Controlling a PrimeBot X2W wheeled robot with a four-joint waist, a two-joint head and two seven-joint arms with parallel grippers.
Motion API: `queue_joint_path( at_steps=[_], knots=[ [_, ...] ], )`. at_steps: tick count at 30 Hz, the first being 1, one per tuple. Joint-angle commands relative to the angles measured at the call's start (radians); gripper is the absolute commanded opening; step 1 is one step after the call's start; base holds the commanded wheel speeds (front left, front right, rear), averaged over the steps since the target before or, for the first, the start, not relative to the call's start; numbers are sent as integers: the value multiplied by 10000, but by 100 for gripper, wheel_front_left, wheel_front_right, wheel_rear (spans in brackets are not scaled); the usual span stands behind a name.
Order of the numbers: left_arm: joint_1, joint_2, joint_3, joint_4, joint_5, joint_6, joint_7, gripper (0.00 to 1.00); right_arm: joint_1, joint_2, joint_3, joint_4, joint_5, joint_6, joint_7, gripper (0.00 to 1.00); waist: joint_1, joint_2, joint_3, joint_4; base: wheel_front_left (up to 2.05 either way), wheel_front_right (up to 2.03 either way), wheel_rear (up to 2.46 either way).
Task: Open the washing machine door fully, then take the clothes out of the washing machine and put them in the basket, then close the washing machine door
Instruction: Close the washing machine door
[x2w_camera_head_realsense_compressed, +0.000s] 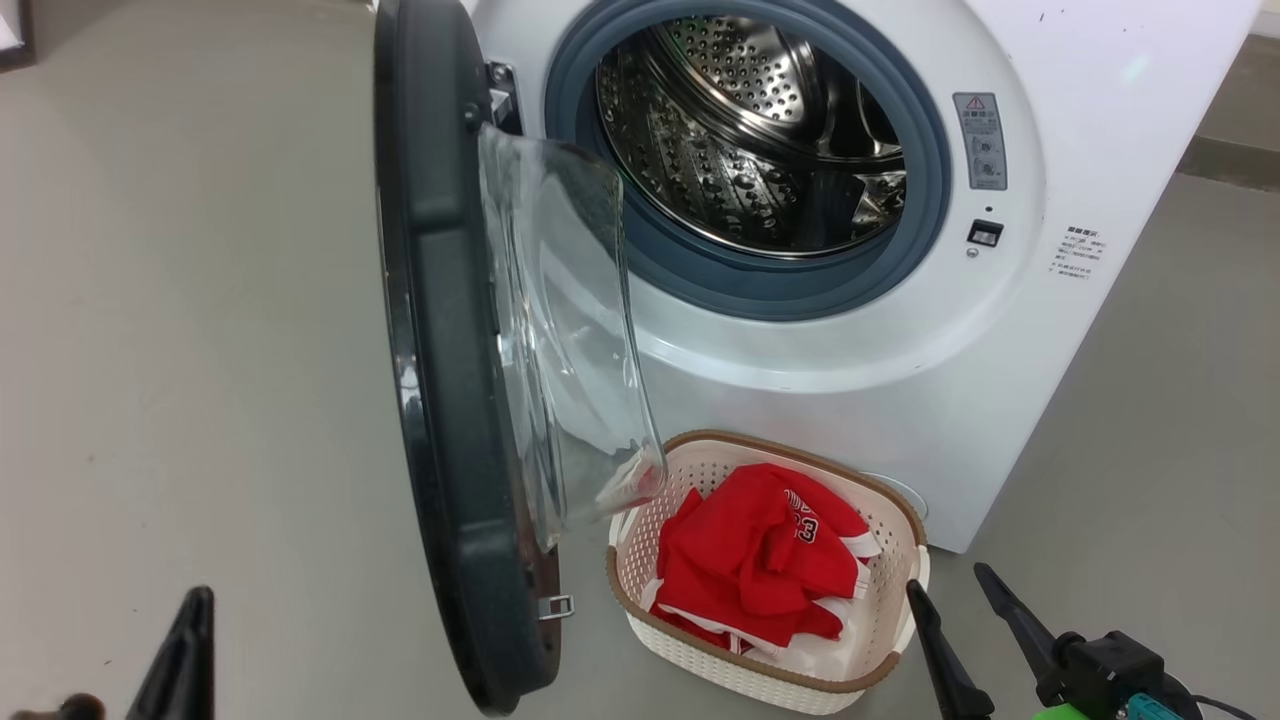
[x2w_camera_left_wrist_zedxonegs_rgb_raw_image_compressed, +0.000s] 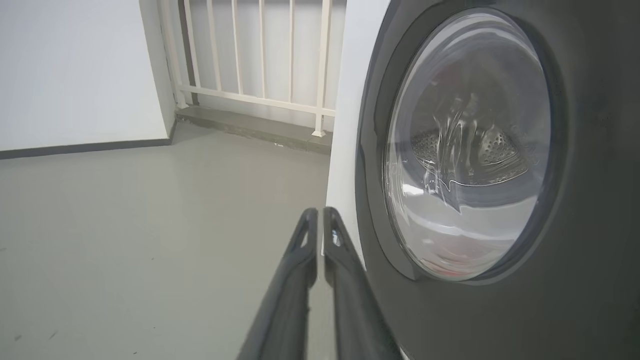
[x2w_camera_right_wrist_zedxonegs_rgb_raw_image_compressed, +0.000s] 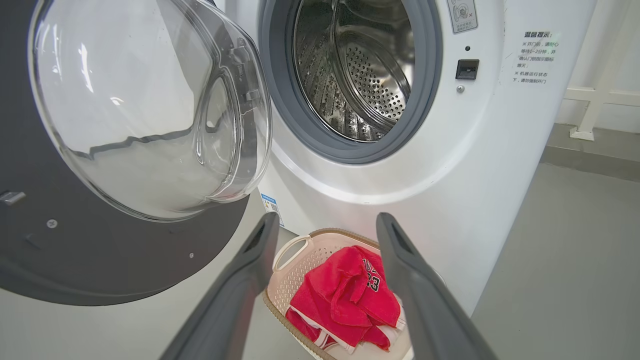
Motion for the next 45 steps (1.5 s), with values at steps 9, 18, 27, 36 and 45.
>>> queue_joint_path(
  at_steps=[9,18,27,36,45],
  knots=[
    [-1178,1569,20,-155,-2190,-56,-120,0,-173,-38,293,-214,24,48,-65,100,0,0,-33,-53,0,0,0],
    [-2487,3653,-1621,138,-6588,-56,624,0,-302,-42,273,-248,-20,48,-65,100,0,0,227,-172,0,0,0],
    [-3656,5459,-2925,-502,-10785,-56,2915,0,-490,4,268,-251,-82,48,-65,100,0,0,576,-455,0,0,0],
    [-4180,6027,-3176,-1369,-12329,-56,4386,0,-659,57,179,-267,-134,48,-65,100,0,0,821,-718,0,0,0],
    [-4420,5903,-3144,-2250,-12725,-56,5308,0,-778,116,143,-273,-165,48,-65,100,0,0,1001,-941,0,0,0]
  ],
)
